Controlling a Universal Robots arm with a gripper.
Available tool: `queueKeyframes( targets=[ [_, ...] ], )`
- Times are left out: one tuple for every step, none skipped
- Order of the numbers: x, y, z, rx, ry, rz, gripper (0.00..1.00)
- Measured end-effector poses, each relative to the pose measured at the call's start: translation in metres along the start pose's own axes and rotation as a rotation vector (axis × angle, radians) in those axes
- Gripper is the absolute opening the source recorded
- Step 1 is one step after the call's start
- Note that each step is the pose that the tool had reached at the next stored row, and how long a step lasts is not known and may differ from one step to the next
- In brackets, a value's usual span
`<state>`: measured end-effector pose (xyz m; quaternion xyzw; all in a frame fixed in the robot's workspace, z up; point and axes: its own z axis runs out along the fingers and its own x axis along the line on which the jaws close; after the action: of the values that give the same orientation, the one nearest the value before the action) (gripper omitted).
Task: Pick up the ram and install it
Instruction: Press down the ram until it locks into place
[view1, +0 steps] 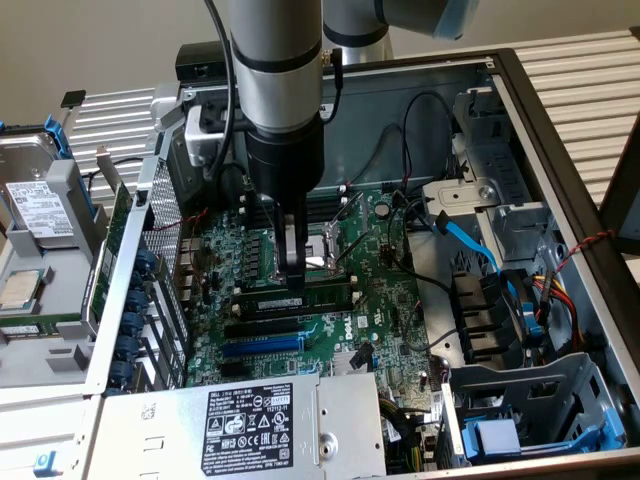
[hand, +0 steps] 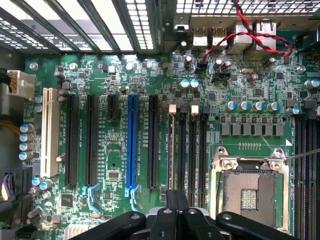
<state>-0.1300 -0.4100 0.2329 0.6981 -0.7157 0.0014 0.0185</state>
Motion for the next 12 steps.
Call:
queueKeyframes(
  targets=[
    [0.0000,0.0000,0.0004,0.0001,0.0000,-0.002,0.10],
    [-0.0001,0.0000,0.0008,0.0002,0.0000,-0.003,0.10],
    [-0.0001,0.0000,0.0014,0.0004,0.0000,-0.005,0.10],
    [-0.0001,0.0000,0.0018,0.0005,0.0001,-0.007,0.10],
    [-0.0001,0.0000,0.0021,0.0004,0.0004,-0.008,0.10],
    [0.0000,0.0000,0.0024,0.0005,0.0006,-0.010,0.10],
    [-0.0001,0.0000,0.0028,0.0005,0.0007,-0.011,0.10],
    [0.0000,0.0000,0.0030,0.0005,0.0007,-0.012,0.10],
    [-0.0001,0.0000,0.0031,0.0005,0.0007,-0.013,0.10],
    [-0.0001,0.0000,0.0032,0.0007,0.0005,-0.014,0.10],
    [0.0000,0.0000,0.0033,0.0008,0.0004,-0.015,0.10],
    [0.0002,0.0001,0.0033,0.0009,0.0003,-0.016,0.10]
  ],
)
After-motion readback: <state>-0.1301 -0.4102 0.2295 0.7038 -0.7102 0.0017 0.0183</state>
